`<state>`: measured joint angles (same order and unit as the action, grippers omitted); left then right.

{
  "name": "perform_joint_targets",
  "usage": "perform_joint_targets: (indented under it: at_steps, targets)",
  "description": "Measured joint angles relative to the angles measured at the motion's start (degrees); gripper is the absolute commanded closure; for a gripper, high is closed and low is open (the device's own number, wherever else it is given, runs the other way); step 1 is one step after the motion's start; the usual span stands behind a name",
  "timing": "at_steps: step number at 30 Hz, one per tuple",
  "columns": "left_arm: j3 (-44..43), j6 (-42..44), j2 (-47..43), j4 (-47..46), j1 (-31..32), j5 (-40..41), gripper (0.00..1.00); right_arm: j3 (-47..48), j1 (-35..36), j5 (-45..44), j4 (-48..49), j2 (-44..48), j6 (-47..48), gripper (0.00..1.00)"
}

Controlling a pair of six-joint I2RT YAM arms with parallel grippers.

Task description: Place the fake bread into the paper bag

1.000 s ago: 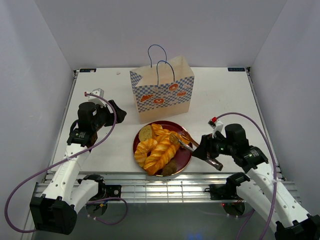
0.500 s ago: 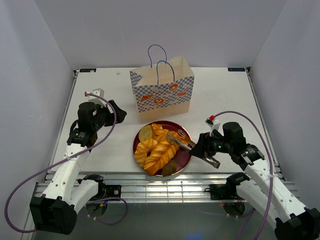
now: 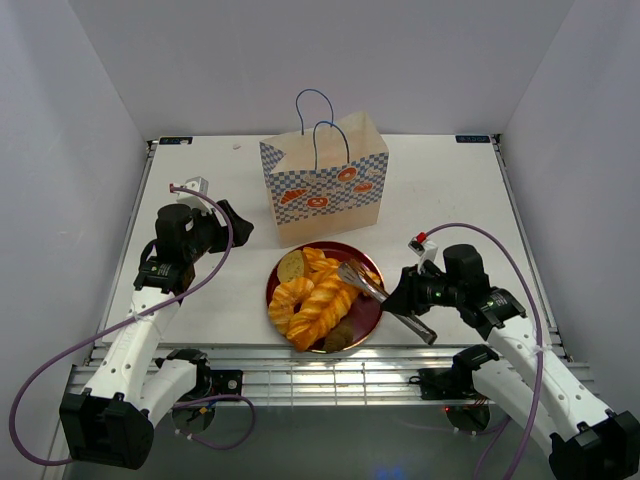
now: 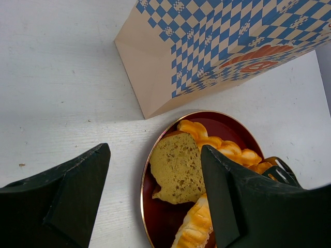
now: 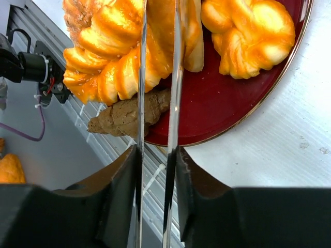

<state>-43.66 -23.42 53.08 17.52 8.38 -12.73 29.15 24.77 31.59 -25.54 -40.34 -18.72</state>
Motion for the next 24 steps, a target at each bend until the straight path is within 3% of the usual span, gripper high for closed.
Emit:
perform_joint_targets:
  at_steps: [9, 24]
  targets:
    - [0.00, 0.00, 0.00, 0.00, 0.00, 0.02, 0.19, 2.27, 0.00, -0.37, -1.86, -0.72, 0.76, 0.92]
    - [0.00, -1.31, -0.02, 0.02, 0.00, 2.36, 0.19, 16.09, 0.04, -2.89, -7.17, -4.83, 2.67, 0.92]
